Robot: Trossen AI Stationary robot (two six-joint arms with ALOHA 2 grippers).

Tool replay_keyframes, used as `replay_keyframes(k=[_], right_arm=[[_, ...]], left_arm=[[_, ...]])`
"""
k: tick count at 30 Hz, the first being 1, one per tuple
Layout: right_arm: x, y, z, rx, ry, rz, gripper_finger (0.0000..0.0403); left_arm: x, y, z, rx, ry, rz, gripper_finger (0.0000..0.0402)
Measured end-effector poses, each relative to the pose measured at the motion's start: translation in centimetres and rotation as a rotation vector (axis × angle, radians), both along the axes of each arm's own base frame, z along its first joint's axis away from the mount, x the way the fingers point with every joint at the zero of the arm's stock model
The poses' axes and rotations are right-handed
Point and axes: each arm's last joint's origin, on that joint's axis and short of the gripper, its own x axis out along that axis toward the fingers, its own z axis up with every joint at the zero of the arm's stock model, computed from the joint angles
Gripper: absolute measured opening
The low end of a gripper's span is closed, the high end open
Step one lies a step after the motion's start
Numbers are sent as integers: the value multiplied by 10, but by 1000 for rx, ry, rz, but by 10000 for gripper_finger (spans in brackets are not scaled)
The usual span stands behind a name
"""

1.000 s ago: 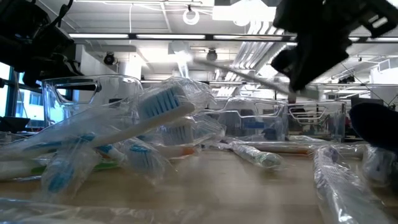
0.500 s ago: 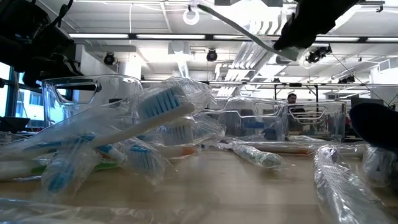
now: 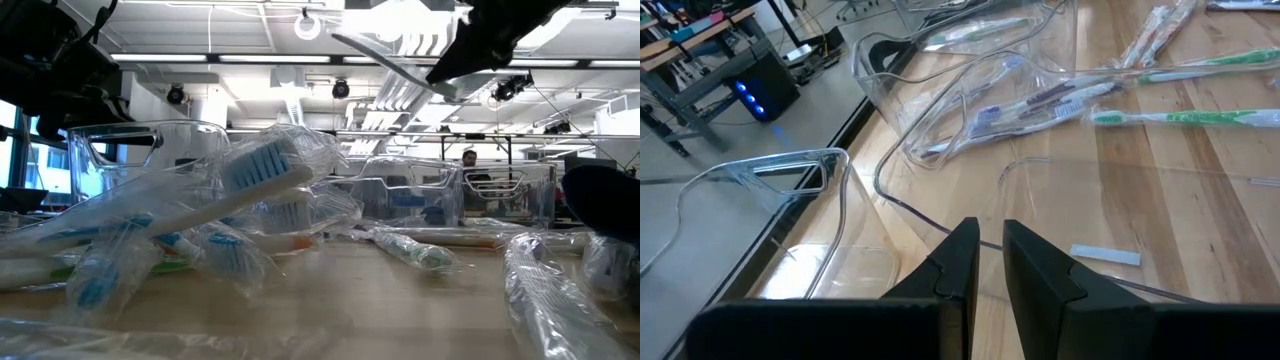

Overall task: Pick & Place Toothbrushes
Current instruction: Put the green toothbrush into the top right transparent bin

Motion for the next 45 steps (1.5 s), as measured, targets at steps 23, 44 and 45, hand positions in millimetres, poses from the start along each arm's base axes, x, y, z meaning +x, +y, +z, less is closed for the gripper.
replay_keyframes(k=[23, 44, 45], right_arm=[[-78, -74, 12, 243, -60, -638, 3], [-79, -108, -19, 436, 52, -1017, 3], [-78, -110, -22, 444, 70, -1022, 3]], left_arm=[[0, 0, 0, 2, 0, 5, 46], [0, 1, 0, 10, 6, 36, 46], [0, 1, 0, 10, 6, 36, 46]])
